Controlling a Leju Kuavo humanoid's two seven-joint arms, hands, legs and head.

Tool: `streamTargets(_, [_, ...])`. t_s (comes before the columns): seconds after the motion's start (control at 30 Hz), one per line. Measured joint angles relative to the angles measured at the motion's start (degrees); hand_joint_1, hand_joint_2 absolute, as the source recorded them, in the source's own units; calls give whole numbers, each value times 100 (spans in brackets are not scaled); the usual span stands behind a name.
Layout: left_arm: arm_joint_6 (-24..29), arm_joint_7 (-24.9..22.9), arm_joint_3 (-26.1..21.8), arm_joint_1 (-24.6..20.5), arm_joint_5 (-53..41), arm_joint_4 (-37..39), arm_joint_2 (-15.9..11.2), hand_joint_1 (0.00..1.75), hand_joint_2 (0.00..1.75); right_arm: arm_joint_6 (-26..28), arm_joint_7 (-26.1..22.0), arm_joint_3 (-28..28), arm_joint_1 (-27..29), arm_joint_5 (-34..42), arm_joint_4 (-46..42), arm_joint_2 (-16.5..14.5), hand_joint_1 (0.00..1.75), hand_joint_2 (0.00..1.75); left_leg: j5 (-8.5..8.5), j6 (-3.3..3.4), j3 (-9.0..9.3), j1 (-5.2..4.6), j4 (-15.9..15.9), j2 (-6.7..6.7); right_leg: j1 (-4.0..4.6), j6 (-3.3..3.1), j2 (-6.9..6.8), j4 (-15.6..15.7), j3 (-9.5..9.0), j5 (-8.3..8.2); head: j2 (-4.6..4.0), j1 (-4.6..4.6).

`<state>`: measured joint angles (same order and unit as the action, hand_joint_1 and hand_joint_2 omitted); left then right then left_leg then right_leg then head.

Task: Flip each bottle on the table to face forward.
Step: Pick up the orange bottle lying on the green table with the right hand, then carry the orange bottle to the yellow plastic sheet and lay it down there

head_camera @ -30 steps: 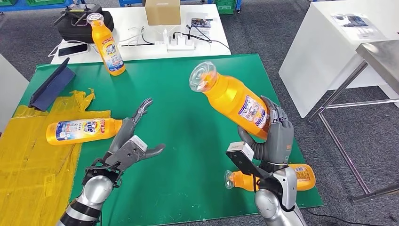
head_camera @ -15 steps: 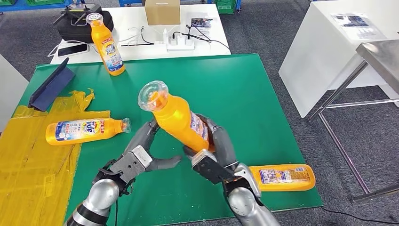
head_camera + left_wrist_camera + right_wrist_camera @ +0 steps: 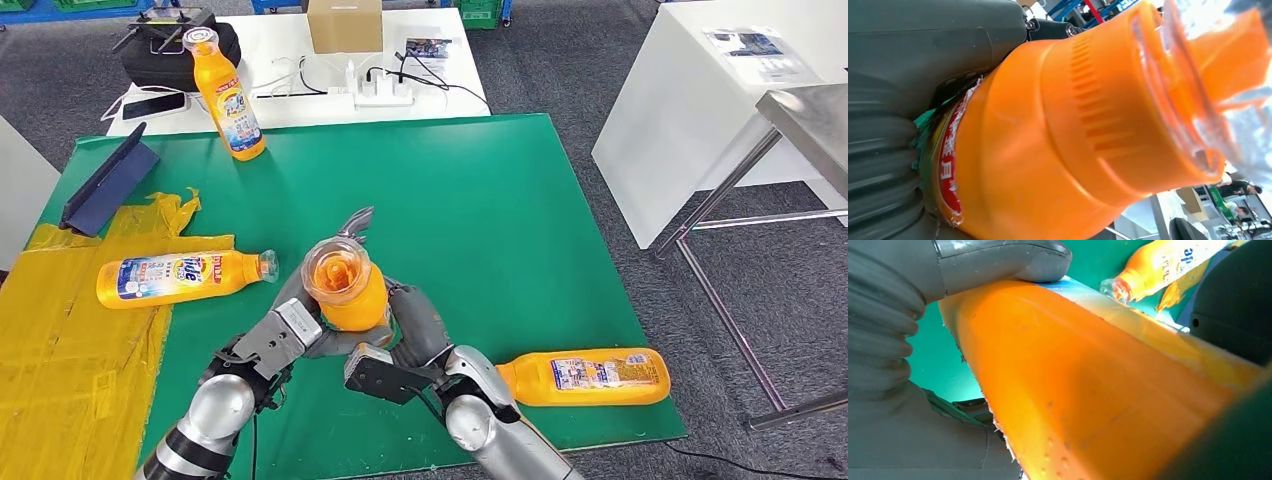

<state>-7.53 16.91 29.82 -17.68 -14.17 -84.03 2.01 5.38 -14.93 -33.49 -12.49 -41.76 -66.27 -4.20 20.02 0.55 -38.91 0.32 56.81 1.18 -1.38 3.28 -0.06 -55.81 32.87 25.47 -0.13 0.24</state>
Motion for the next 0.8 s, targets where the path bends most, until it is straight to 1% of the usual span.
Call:
streamTargets(0.1, [16,-15,-9,10,33,28,0,138,175,10,0,-68,-70,-40,112,0,175,175,0,0,0,1,0,-1,0,0,1,0,0,0,0,-1])
streamTargets(0.13, [21,-16,-11,16,40,33,0,175,175,13,0,-80,-84,-40,138,0,175,175,0,0,0,1,0,-1,0,0,1,0,0,0,0,-1])
streamTargets(0.5, [180,45,-1,51,-130,63,13,175,175,126,8,-115,-92,-25,146,1,175,175,1,-1,0,0,0,-1,0,-1,0,0,11,1,0,1])
streamTargets(0.57, [200,67,3,48,-161,79,28,175,175,154,17,-115,-54,-12,94,2,156,175,1,-1,0,0,0,-1,0,-1,0,0,10,1,0,1])
streamTargets(0.63, [257,97,7,44,-238,90,40,175,175,225,29,-114,9,-3,10,8,69,175,1,-1,-1,0,0,-1,0,-1,0,0,4,0,0,1])
streamTargets(0.7, [345,123,14,36,-359,92,53,175,175,336,49,-113,102,-9,-110,13,0,175,1,-1,-1,0,0,0,0,0,0,0,-1,0,0,0])
streamTargets(0.8, [554,110,36,32,-650,79,75,175,175,524,111,-97,258,-121,-330,34,0,175,1,0,-3,-1,0,1,0,0,0,0,-3,0,0,0])
